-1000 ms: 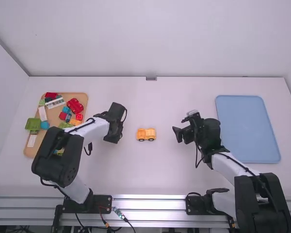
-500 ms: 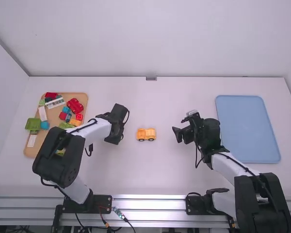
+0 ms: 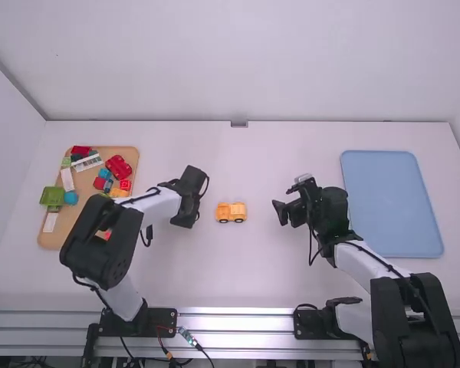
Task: Assemble lego blocks to make yellow taxi
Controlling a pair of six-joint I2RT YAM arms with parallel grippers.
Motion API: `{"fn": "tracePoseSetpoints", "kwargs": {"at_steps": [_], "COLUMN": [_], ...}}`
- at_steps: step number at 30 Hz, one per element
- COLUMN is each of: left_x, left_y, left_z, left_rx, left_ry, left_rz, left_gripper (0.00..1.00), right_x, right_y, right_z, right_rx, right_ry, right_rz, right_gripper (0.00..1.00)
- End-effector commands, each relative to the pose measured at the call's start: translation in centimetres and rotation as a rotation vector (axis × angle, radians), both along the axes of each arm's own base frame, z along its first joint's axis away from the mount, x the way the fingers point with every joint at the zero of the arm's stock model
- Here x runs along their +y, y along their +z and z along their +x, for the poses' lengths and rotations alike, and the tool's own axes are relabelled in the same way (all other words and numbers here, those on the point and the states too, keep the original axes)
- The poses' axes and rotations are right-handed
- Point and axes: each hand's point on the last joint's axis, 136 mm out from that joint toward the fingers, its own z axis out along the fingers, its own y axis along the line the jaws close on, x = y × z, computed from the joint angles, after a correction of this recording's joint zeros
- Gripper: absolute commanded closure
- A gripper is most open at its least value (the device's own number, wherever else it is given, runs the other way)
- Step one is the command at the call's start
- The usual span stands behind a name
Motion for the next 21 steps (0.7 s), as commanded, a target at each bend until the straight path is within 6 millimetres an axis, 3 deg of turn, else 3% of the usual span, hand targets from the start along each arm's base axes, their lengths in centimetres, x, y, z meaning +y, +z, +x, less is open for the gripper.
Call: {"fn": "tracePoseSetpoints", "kwargs": {"at_steps": [1, 10, 11, 14, 17, 19, 21], "left_x": [-0.24, -0.33, -0.30, -0.31, -0.30, -0.43, -0.28], "left_y": [-1.67, -1.62, -1.61, -1.60, -1.61, -1.60, -1.61], "left_z": [-1.18, -0.89, -0.83, -0.79, -0.80, -0.79, -0.76], "left_rx": [0.062, 0.047, 0.046, 0.044, 0.047, 0.045, 0.046], "left_ry": [0.000, -0.003, -0.001, -0.002, -0.001, -0.011, -0.006], "left_rz": [-0.024, -0.019, -0.022, -0.019, -0.026, -0.024, -0.024], "left_gripper": [0.98, 0.96, 0.88, 0.78, 0.48, 0.33, 0.25], "right_x": [0.07, 0.07, 0.08, 0.08, 0.07, 0.10, 0.03], "right_y": [0.19, 0.20, 0.19, 0.16, 0.15, 0.15, 0.14], "right_z": [-0.21, -0.21, -0.21, -0.23, -0.24, -0.25, -0.22], "right_rx": [-0.006, -0.006, -0.006, -0.005, -0.005, -0.005, -0.005], "right_ry": [0.002, 0.002, 0.002, 0.003, 0.004, 0.005, 0.002], "right_rz": [0.005, 0.005, 0.005, 0.004, 0.002, 0.003, 0.002], "right_gripper": [0.01, 0.01, 0.01, 0.01, 0.01, 0.01, 0.01]}}
